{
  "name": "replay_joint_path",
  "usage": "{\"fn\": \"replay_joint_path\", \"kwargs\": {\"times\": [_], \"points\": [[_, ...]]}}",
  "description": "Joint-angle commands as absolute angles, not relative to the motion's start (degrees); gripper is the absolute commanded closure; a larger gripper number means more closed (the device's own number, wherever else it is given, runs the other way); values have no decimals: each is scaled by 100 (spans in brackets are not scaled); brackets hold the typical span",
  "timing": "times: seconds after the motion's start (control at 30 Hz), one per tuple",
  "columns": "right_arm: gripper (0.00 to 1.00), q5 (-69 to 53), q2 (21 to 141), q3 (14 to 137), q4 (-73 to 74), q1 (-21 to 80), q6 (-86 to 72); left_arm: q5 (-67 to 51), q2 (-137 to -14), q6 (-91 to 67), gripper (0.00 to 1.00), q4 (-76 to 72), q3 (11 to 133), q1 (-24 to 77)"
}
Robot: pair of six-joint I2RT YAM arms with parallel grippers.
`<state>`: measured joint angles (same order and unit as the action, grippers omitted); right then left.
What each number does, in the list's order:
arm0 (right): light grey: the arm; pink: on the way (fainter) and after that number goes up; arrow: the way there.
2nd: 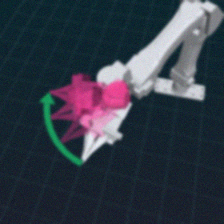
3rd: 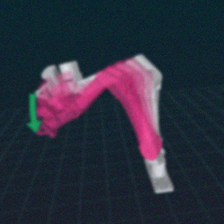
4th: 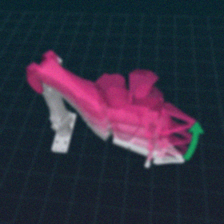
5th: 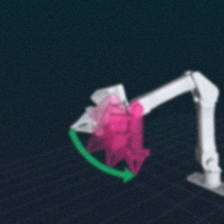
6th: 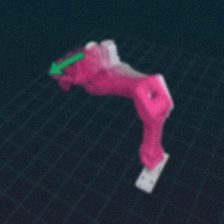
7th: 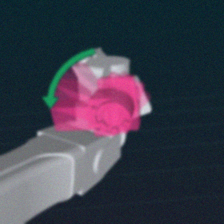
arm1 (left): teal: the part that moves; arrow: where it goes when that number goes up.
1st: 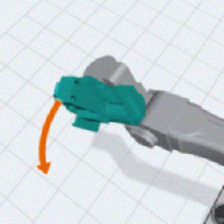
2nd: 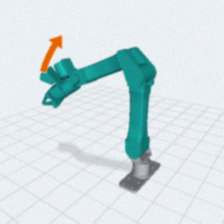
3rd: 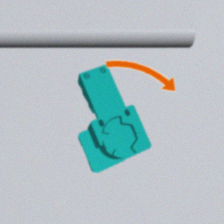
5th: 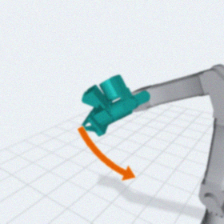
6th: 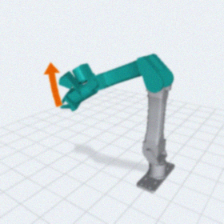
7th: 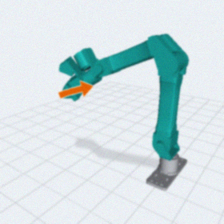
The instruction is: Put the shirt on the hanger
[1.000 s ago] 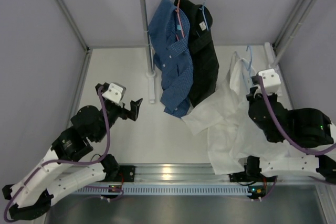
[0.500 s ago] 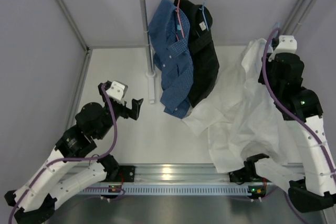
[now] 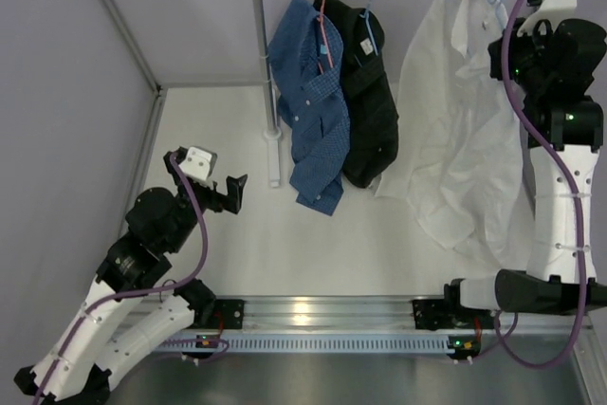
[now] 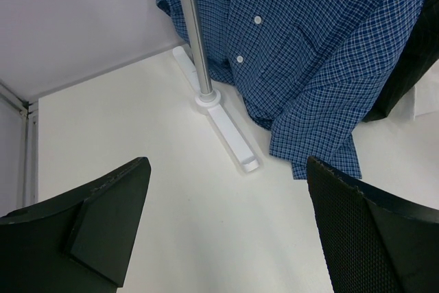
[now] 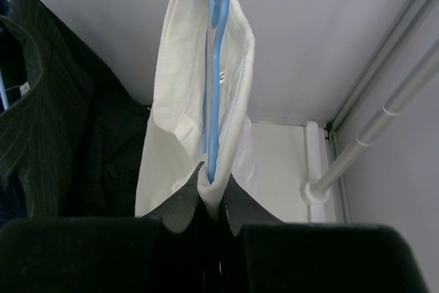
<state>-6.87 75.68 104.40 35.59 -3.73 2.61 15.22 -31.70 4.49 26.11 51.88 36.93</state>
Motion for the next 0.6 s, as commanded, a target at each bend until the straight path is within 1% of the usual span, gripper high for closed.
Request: {"fn": "replay_joint_path", "kwargs": {"times": [0.0, 0.4, 0.57], "points": [[100, -1257, 7760, 10951, 2769, -439, 325, 1222, -2988, 527, 2, 2233, 5106, 3472], [100, -1459, 8753, 11417, 2505, -176, 413, 792, -2944, 431, 2, 2232, 5036, 3243], [100, -1468, 8851, 11242, 2426, -114, 492, 563, -2979, 413, 2, 2232, 5045, 3094]]}}
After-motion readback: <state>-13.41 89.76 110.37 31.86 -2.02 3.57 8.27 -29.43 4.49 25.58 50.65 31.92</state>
